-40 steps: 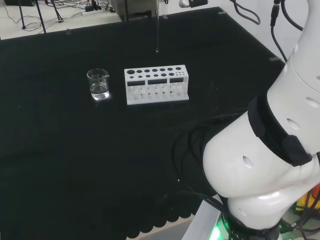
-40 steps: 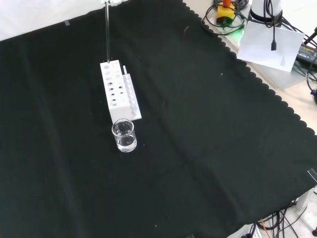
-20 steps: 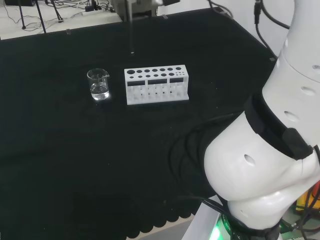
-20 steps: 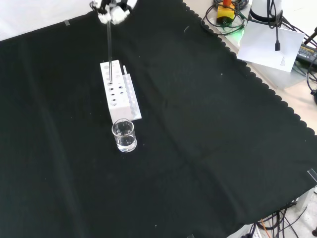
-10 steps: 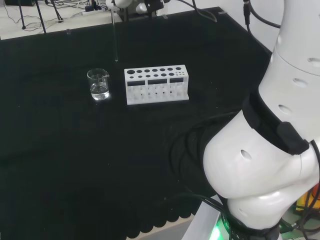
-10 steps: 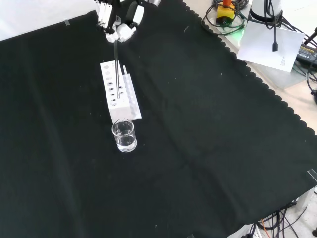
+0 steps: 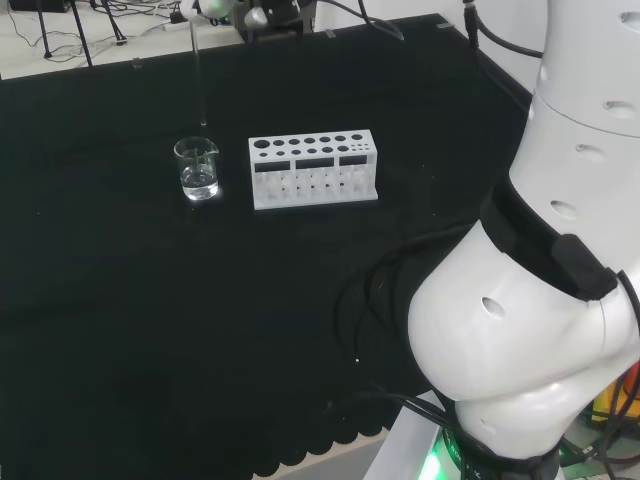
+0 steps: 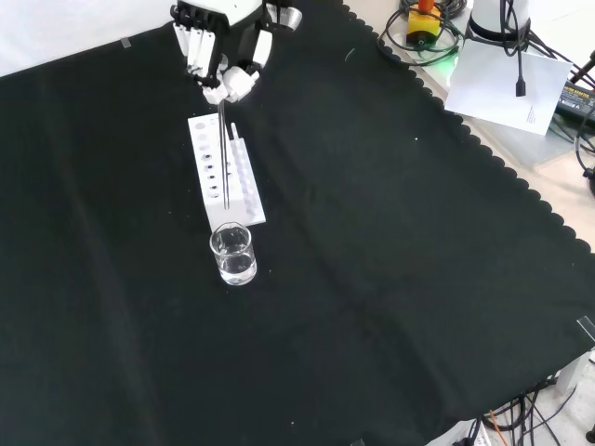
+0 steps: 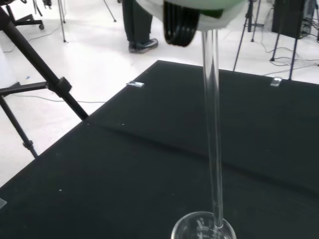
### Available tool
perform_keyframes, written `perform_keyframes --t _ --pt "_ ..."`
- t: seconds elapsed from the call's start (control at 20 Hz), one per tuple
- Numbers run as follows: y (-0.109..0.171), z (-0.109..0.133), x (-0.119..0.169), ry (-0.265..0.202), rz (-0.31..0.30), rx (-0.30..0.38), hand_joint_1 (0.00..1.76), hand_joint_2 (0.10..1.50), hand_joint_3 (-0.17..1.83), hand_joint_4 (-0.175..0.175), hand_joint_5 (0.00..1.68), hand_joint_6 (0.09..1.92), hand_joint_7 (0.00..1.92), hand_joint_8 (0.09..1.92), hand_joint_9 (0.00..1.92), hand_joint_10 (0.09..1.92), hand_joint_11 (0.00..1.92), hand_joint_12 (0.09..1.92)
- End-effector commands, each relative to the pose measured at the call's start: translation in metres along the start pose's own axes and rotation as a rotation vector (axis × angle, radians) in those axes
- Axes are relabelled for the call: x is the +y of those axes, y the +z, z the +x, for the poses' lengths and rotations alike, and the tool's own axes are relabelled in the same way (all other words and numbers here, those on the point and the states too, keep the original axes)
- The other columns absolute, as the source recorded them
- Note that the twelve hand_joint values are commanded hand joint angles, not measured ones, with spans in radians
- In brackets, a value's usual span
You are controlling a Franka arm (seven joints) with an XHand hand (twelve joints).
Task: Stir in the beaker to the left of the white test tube rack with the glass rod.
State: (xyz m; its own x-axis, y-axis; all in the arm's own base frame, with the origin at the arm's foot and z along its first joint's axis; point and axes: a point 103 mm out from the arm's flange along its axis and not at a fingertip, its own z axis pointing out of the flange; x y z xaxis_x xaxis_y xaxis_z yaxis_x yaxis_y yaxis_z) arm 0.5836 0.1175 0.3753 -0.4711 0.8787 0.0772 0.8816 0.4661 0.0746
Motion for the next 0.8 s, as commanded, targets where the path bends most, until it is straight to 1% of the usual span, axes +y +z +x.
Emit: perform_keyframes --t 0.05,0.2,0.25,0.4,0.55,0.8 --pt "0.013 0.008 0.014 -0.048 0.009 0.026 1.29 0.79 0.6 -0.175 1.06 0.73 1.08 1.28 1.66 0.95 1.66 1.0" --pt "0.023 0.005 0.016 -0.051 0.02 0.035 1.29 0.8 0.6 -0.175 1.06 0.73 1.08 1.28 1.66 0.95 1.66 1.0" --pt "0.027 0.005 0.017 -0.054 0.027 0.014 1.29 0.8 0.6 -0.175 1.06 0.73 1.08 1.28 1.66 0.95 1.66 1.0" --pt "0.036 0.002 0.018 -0.058 0.038 0.008 1.29 0.8 0.6 -0.175 1.06 0.73 1.08 1.28 1.66 0.95 1.66 1.0" --pt "0.044 -0.002 0.021 -0.068 0.049 0.028 1.29 0.79 0.6 -0.175 1.06 0.72 1.08 1.28 1.66 0.95 1.66 1.0" --pt "0.059 -0.005 0.024 -0.064 0.063 0.036 1.29 0.79 0.6 -0.175 1.06 0.72 1.08 1.28 1.67 0.95 1.66 1.0"
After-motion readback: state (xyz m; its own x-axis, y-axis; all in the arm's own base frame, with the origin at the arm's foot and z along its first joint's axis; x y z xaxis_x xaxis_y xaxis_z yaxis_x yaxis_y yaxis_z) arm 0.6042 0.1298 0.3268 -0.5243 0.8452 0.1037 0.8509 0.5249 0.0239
